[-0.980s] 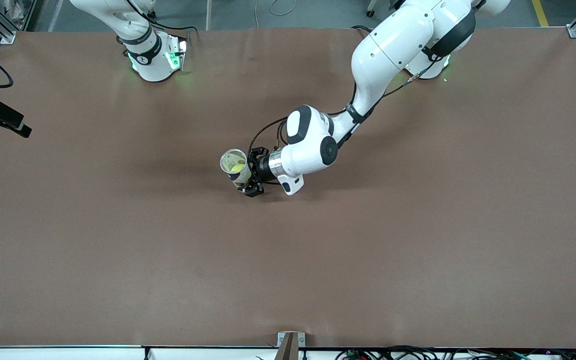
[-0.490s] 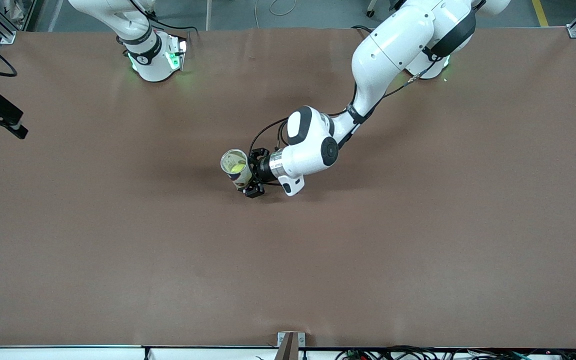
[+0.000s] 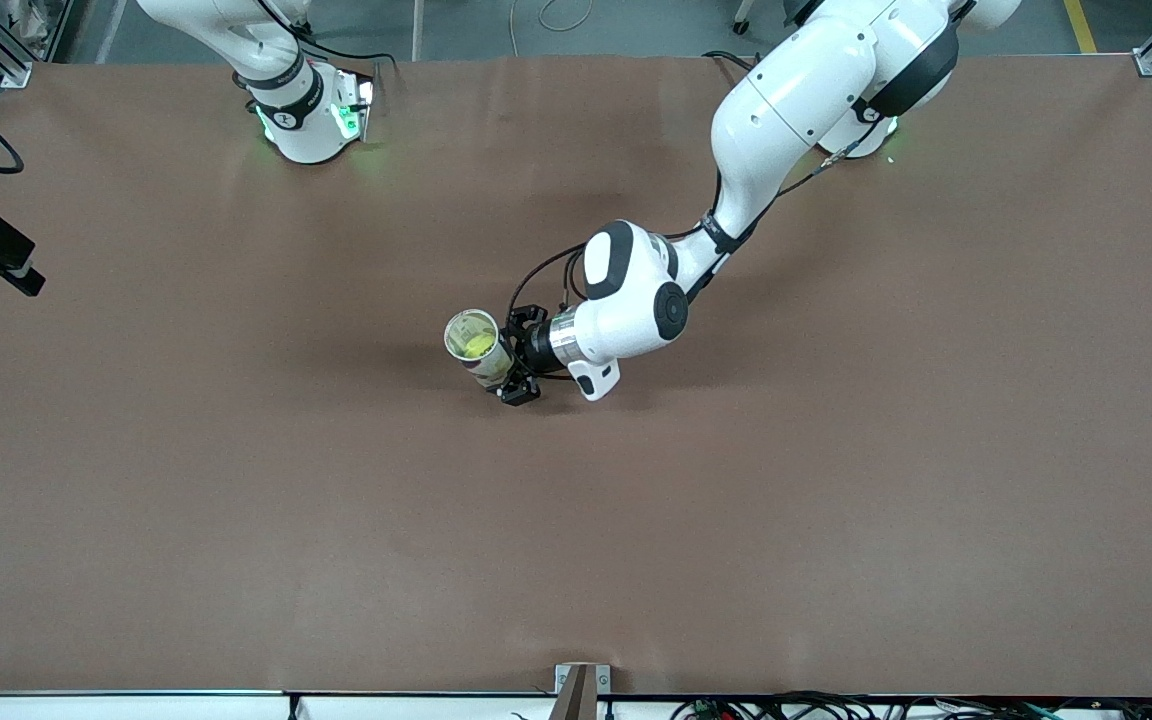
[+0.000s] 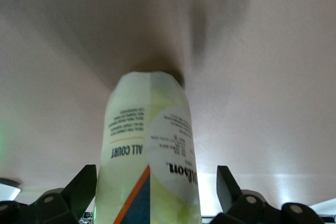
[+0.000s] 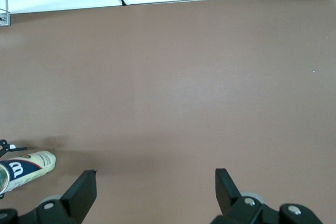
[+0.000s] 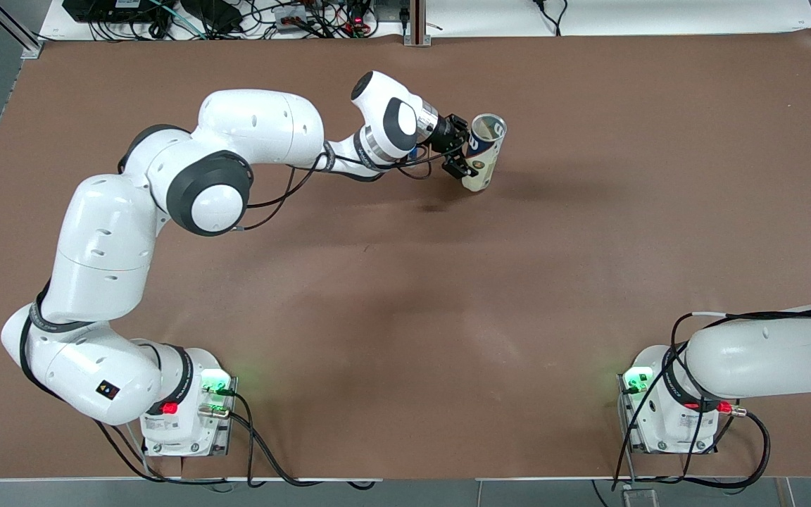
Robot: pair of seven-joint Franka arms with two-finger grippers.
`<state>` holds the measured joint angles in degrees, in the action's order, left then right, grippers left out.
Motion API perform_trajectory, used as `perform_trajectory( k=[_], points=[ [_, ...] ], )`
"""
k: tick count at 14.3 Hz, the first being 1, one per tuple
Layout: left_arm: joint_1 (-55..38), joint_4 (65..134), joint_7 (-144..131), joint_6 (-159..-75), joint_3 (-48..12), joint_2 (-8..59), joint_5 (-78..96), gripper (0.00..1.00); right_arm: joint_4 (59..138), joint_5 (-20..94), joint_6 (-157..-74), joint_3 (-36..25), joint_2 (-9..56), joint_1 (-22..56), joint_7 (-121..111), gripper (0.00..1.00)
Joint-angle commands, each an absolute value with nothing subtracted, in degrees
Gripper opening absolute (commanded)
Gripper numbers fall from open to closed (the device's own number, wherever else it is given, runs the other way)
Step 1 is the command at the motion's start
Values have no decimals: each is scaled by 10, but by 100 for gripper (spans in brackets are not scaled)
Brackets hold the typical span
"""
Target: Insert tennis ball vertically with right arm
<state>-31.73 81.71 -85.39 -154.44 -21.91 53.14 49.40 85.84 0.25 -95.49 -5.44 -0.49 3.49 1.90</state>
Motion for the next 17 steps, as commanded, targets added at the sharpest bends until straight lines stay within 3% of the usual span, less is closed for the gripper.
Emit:
perform_trajectory(
  k=[1,12,15,17],
  points=[
    [-316,833,-838,-1546,-220,532,499,100,854,11,-958,-52,-3,27,18,100],
    [-305,887,-834,-1542,-186,510,497,100,862,11,-961,-52,-2,29,18,100],
    [-304,904,-838,-1503,-146,484,451,100,862,11,-962,-52,-2,29,18,100],
    [-305,910,-838,-1429,-99,461,384,100,862,11,-962,-52,-2,29,18,100]
  ],
)
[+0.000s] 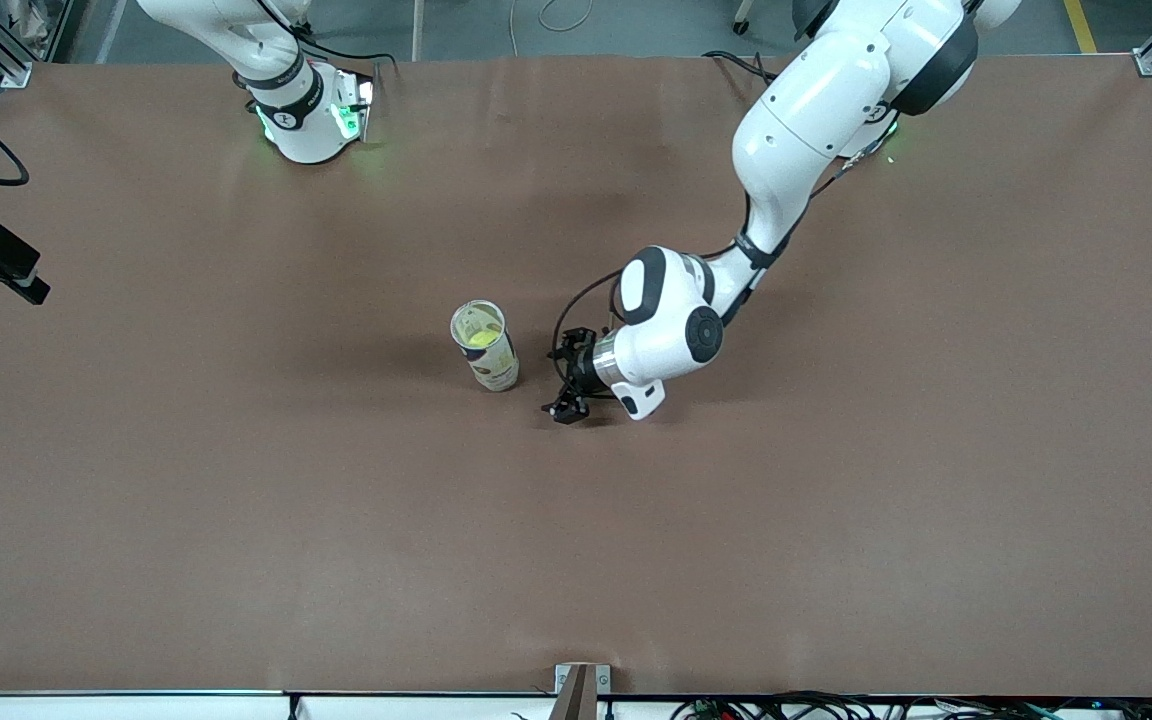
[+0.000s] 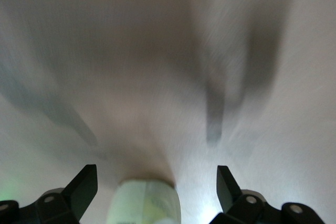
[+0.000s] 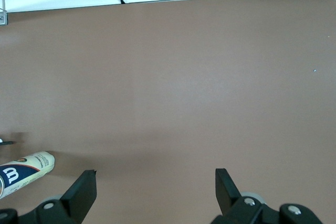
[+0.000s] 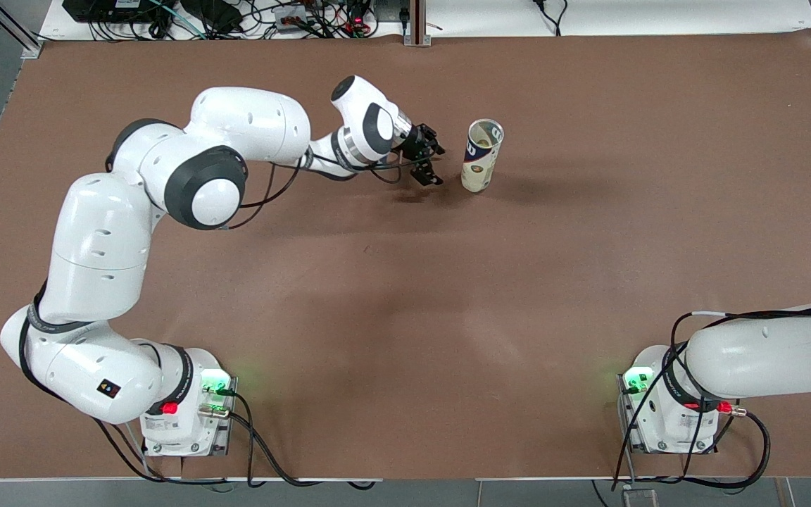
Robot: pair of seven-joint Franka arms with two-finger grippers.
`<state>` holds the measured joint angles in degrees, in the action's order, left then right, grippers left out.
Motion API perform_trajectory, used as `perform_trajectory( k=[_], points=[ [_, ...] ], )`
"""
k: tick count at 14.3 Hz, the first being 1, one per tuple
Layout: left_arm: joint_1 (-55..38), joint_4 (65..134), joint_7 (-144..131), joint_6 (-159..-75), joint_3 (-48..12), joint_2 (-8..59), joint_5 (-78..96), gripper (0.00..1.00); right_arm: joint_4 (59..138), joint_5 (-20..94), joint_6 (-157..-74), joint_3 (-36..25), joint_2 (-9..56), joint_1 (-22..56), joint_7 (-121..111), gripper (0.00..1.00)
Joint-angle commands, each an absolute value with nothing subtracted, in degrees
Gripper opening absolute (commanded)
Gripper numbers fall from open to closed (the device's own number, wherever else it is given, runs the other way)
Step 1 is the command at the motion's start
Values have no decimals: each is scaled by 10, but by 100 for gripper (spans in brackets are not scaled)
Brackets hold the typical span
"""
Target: Insert tennis ball vertically with right arm
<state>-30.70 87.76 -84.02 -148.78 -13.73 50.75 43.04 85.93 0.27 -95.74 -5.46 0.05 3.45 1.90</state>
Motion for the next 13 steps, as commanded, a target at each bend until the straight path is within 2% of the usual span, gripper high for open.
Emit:
perform_trajectory(
  k=[1,6,13],
  points=[
    [-300,904,-838,-1383,-83,452,343,100,863,11,-962,-52,-2,29,18,100],
    [-219,882,-764,-1224,-72,389,109,100,862,11,-962,-52,-2,32,18,100],
    [-122,882,-486,-1122,-71,297,-8,100,863,11,-960,-52,-3,33,18,100]
  ],
)
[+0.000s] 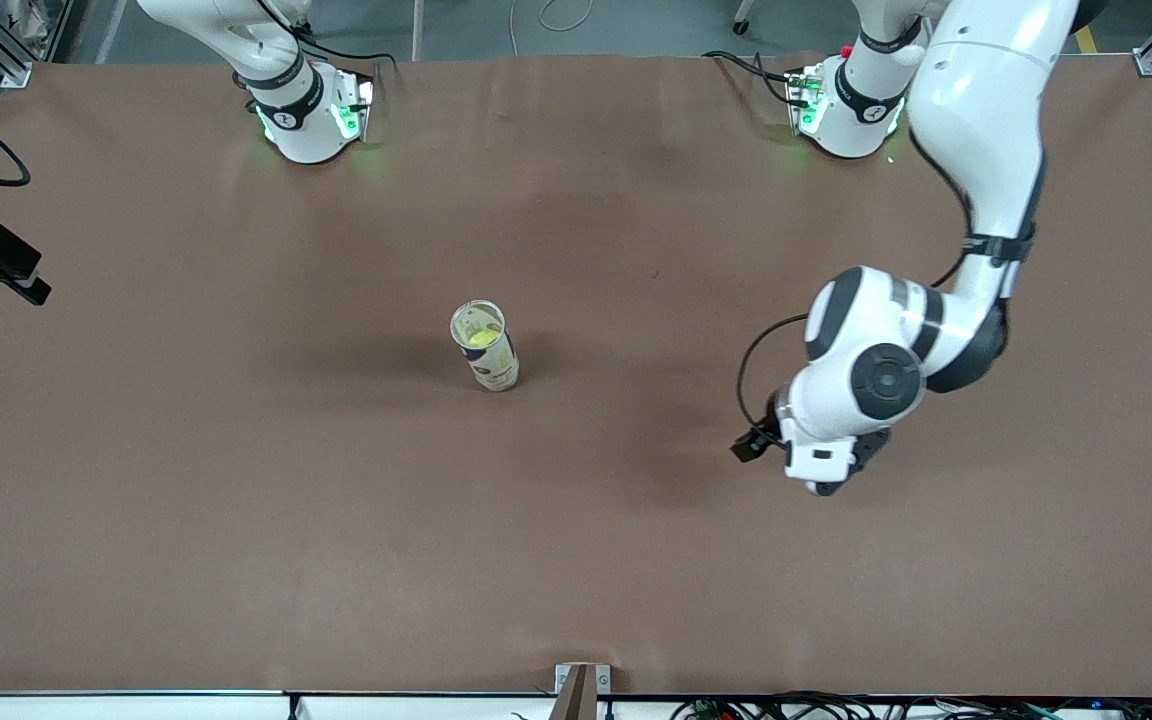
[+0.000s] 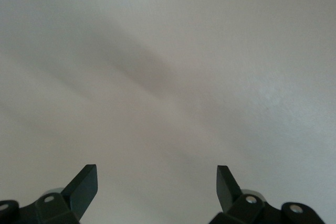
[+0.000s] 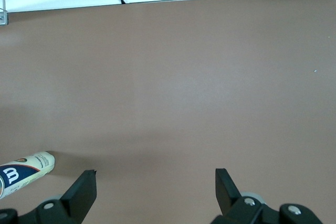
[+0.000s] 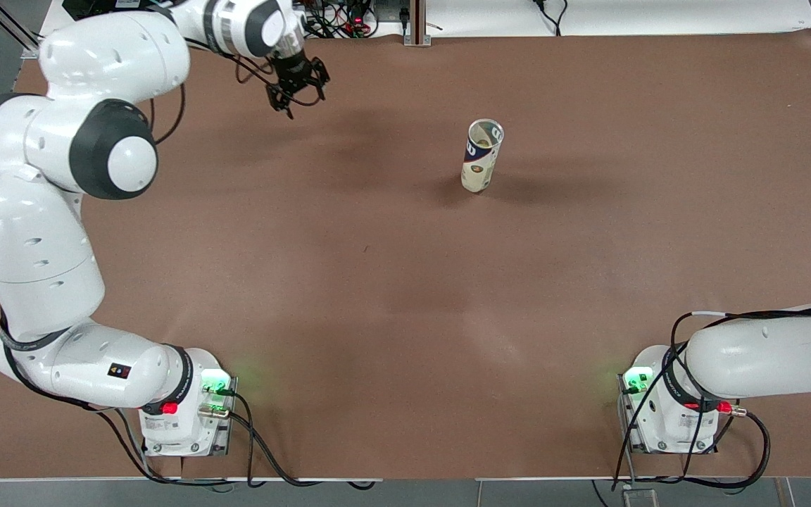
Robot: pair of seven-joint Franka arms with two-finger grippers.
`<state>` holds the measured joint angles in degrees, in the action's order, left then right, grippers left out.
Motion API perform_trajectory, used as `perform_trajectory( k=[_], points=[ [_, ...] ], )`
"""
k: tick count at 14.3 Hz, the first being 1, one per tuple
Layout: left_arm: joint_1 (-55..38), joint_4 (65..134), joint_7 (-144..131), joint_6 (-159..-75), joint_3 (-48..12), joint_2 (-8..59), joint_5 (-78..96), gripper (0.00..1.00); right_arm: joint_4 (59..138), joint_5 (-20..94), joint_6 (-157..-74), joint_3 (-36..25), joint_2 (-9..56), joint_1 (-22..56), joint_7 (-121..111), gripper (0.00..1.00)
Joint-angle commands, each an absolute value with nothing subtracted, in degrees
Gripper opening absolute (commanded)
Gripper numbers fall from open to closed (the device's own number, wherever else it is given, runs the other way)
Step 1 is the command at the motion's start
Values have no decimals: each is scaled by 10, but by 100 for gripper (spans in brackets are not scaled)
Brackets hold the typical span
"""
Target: Insert tennis ball vertically with right arm
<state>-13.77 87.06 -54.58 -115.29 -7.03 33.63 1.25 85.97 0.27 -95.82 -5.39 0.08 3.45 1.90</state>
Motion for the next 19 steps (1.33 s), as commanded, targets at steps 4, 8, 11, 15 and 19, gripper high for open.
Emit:
perform_trajectory(
  k=[4,8,11,15,19],
  points=[
    [-82,882,-426,-1082,-78,256,-55,100,863,11,-959,-51,-4,33,18,100],
    [-39,882,-309,-1022,-85,198,-41,100,863,11,-958,-51,-4,33,18,100],
    [-14,882,-167,-979,-92,162,-28,100,863,11,-959,-51,-4,34,18,100],
    [-3,882,-52,-937,-92,107,-28,100,863,11,-959,-51,-4,34,19,100],
    [-5,881,-40,-883,-90,53,-25,100,869,11,-961,-50,-4,34,19,100]
  ],
)
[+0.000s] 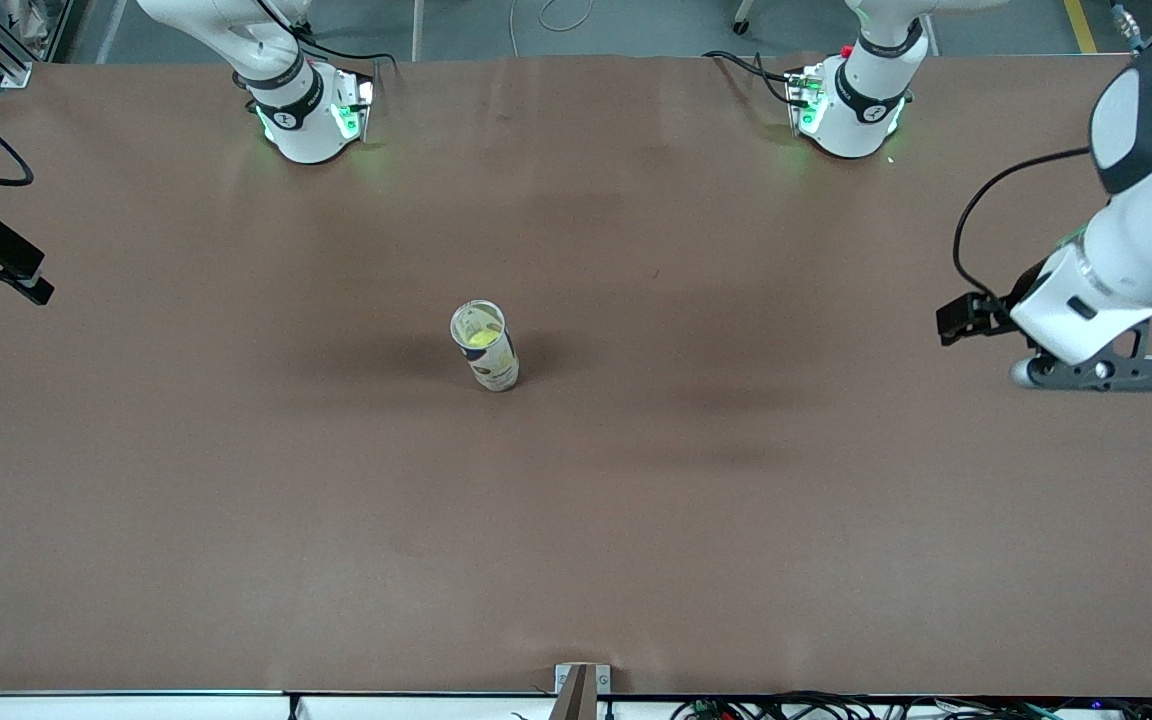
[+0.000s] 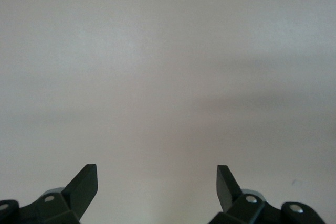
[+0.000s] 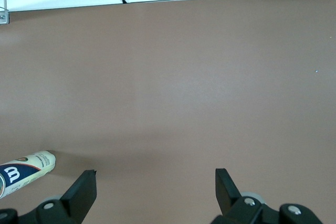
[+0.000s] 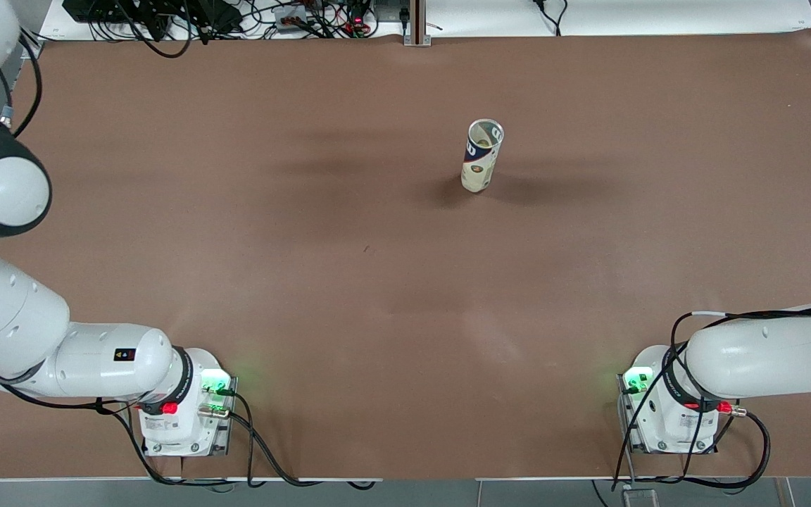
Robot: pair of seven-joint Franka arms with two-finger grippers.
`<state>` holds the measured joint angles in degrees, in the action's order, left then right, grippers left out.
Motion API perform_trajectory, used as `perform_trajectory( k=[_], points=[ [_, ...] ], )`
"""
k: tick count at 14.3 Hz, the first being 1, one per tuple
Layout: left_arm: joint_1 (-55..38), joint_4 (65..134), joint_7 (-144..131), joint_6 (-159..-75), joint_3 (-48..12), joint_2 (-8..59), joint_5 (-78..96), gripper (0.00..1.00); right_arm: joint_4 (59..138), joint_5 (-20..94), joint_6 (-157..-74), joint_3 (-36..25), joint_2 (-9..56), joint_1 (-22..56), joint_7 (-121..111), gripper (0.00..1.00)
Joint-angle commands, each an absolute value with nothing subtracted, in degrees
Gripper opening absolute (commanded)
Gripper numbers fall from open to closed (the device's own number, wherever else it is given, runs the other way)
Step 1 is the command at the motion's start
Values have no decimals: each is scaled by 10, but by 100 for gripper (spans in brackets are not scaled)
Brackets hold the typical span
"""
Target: Insert tennis ball vertically with right arm
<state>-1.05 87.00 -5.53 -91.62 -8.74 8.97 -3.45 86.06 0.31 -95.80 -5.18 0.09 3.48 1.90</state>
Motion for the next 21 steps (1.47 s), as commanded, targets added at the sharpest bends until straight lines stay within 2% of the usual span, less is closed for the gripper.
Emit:
perform_trajectory(
  k=[1,4,11,21],
  points=[
    [-5,882,-38,-877,-90,42,-18,100,870,11,-961,-51,-4,33,19,100],
    [-4,884,-39,-860,-87,4,5,100,870,11,-962,-51,-4,33,19,100],
    [-4,937,-20,-856,-85,-81,6,100,872,11,-962,-51,-4,33,19,100],
    [-5,937,-53,-844,-83,-86,-1,100,875,11,-962,-51,-4,33,19,100]
  ],
)
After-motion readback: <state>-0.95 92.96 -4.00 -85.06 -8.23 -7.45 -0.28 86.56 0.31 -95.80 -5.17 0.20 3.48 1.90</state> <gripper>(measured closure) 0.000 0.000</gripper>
